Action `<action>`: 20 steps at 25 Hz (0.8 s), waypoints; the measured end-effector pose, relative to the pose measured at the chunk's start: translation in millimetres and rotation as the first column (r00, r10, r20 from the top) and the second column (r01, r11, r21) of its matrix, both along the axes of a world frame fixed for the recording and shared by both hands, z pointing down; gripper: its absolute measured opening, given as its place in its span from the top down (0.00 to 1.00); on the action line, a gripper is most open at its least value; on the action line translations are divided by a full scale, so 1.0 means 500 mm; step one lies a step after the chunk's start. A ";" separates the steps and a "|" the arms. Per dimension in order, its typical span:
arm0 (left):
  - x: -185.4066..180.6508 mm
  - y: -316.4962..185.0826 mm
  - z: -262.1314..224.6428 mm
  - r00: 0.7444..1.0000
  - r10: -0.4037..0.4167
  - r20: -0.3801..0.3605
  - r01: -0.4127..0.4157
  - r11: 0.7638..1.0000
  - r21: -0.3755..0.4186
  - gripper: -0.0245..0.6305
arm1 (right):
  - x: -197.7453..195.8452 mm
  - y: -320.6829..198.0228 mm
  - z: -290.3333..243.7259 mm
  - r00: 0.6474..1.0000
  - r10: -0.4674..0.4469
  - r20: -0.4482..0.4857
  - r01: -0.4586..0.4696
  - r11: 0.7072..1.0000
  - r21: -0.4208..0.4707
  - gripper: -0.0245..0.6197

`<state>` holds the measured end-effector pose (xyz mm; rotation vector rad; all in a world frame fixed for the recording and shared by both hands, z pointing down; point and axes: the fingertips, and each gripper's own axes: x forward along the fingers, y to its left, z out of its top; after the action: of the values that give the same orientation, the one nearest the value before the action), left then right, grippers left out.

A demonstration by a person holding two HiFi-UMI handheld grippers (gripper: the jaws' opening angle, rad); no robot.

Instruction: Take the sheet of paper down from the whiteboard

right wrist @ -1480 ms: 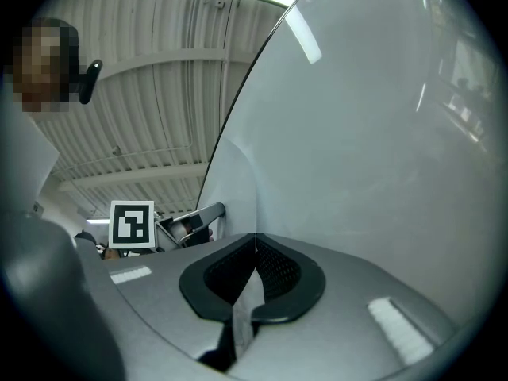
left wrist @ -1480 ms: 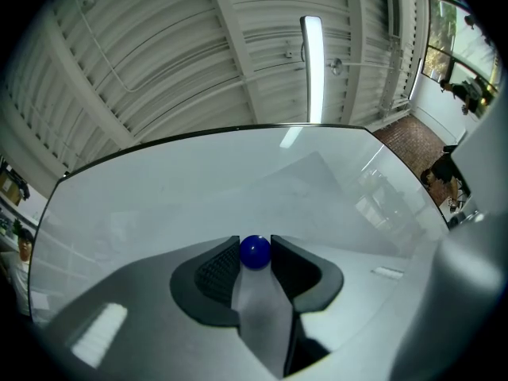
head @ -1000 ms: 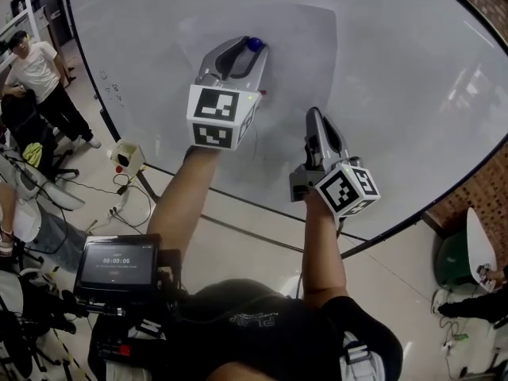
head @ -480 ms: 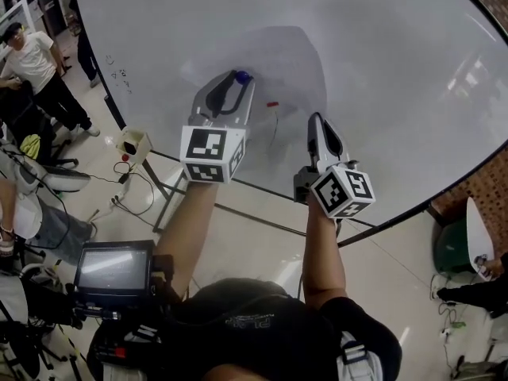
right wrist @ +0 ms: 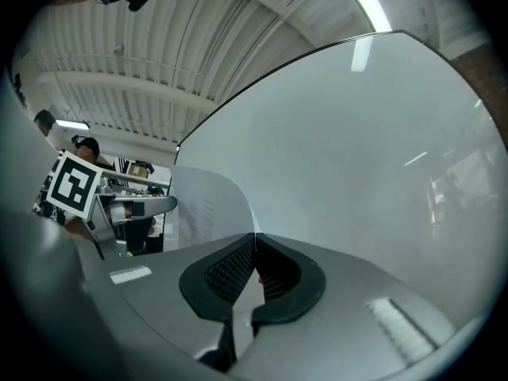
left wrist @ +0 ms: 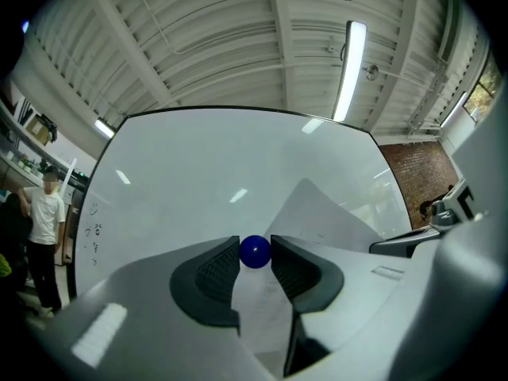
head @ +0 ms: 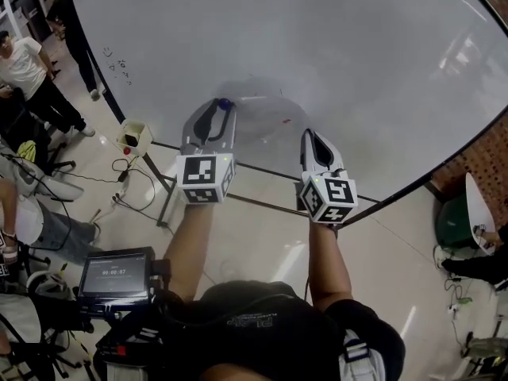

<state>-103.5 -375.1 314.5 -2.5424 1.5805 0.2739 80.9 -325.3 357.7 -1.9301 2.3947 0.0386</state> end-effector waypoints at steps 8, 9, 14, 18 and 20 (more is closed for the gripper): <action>0.027 0.086 0.080 0.999 -0.033 0.012 0.034 0.996 -0.080 0.77 | 0.040 0.093 0.043 0.996 0.032 -0.088 -0.036 0.998 -0.048 0.94; 0.033 0.098 0.081 0.999 -0.037 0.020 0.038 0.996 -0.080 0.77 | 0.045 0.104 0.050 0.995 0.034 -0.098 -0.039 0.998 -0.053 0.94; 0.076 0.181 0.093 0.998 -0.056 0.032 0.059 0.995 -0.085 0.77 | 0.107 0.182 0.097 0.993 0.035 -0.111 -0.045 0.995 -0.091 0.94; 0.116 0.230 0.092 0.995 -0.074 0.060 0.079 0.993 -0.084 0.77 | 0.173 0.232 0.095 0.994 0.058 -0.091 -0.065 0.994 -0.087 0.94; 0.133 0.241 0.100 0.993 -0.075 0.088 0.083 0.992 -0.092 0.77 | 0.189 0.249 0.096 0.994 0.059 -0.087 -0.066 0.994 -0.086 0.94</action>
<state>-37.0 -254.5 364.7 -2.5159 1.6964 0.0836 175.3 -200.8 405.9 -2.0827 2.4271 0.0177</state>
